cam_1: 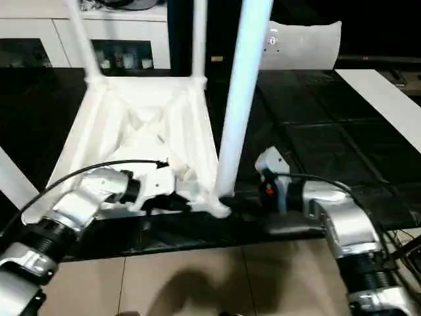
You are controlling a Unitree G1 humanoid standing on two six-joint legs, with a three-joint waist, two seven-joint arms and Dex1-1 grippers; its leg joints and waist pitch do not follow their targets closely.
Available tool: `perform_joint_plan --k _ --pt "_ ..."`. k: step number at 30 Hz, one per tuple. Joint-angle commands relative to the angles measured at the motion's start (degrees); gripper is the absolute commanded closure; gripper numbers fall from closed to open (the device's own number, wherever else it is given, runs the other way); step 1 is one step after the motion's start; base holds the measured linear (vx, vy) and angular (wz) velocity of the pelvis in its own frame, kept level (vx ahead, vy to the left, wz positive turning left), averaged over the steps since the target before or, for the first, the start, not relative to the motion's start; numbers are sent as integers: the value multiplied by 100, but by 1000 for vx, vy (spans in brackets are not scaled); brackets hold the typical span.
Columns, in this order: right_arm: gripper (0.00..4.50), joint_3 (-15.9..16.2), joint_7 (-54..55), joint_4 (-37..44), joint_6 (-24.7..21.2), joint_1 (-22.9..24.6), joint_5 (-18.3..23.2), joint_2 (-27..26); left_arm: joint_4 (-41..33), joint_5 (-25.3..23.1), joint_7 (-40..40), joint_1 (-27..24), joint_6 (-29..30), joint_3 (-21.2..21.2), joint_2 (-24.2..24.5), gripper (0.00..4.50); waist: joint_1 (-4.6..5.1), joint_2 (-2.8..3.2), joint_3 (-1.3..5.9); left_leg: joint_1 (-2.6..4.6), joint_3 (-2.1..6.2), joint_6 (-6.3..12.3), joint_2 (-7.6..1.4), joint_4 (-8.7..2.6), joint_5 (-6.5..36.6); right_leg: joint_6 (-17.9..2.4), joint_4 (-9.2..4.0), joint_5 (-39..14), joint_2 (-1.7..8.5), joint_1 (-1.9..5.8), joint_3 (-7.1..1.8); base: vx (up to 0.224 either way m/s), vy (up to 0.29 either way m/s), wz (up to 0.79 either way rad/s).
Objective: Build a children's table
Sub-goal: Rotate leg to tighten
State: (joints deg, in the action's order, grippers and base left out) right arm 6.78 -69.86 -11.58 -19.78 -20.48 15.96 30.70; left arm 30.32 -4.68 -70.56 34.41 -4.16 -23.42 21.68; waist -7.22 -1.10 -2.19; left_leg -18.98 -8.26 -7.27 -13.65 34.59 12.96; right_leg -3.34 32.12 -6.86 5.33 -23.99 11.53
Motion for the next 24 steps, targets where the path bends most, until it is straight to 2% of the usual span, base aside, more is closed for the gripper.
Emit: perform_joint_plan --k 1,5,7,8,9,12,17,21,24 --pt "113 90 -360 54 81 -39 99 114 -127 -10 -462 135 -329 -305 -27 450 13 -37 414 -78 -126 483 5 -364 493 -22 -374 -2263 327 451 -361 0 0 0" --pt "130 215 -589 87 69 47 143 188 -264 91 -798 72 -391 -417 49 450 -63 -35 420 -63 -137 462 -9 -363 416 -91 -354 -2187 333 448 -377 0 0 0" --pt "159 237 -585 -5 152 36 109 170 -276 86 -883 66 -449 -445 76 450 -85 -32 418 -59 -138 408 -13 -368 434 -109 -356 -2192 333 447 -375 0 0 0" --pt "162 240 -608 -56 181 23 97 157 -271 86 -931 62 -483 -446 83 450 -88 -17 418 -62 -140 396 -6 -367 449 -102 -359 -2203 334 447 -375 0 0 0" --pt "162 240 -608 -56 181 23 97 157 -271 86 -931 62 -483 -446 83 450 -85 -28 416 -61 -144 375 1 -366 484 -77 -371 -2253 330 448 -369 0 0 0" --pt "200 245 -695 -42 129 30 138 141 -246 85 -993 66 -525 -439 88 450 -76 -36 419 -81 -142 371 15 -362 488 -5 -377 -2290 322 467 -356 0 0 0" --pt "234 192 -809 21 25 52 343 118 -226 122 -1013 79 -520 -435 105 450 -66 -33 422 -86 -140 368 24 -358 470 61 -390 -2319 309 465 -345 0 0 0" --pt "252 165 -946 180 -215 142 539 145 -305 261 -953 37 -221 -316 58 450 -76 -20 429 -83 -136 370 7 -358 424 -9 -366 -2188 308 465 -355 0 0 0" --pt "255 10 -496 336 -395 203 621 -64 -392 359 -546 50 416 -101 -126 450 -79 -22 418 -69 -142 346 1 -363 416 -48 -377 -2206 318 456 -360 0 0 0"
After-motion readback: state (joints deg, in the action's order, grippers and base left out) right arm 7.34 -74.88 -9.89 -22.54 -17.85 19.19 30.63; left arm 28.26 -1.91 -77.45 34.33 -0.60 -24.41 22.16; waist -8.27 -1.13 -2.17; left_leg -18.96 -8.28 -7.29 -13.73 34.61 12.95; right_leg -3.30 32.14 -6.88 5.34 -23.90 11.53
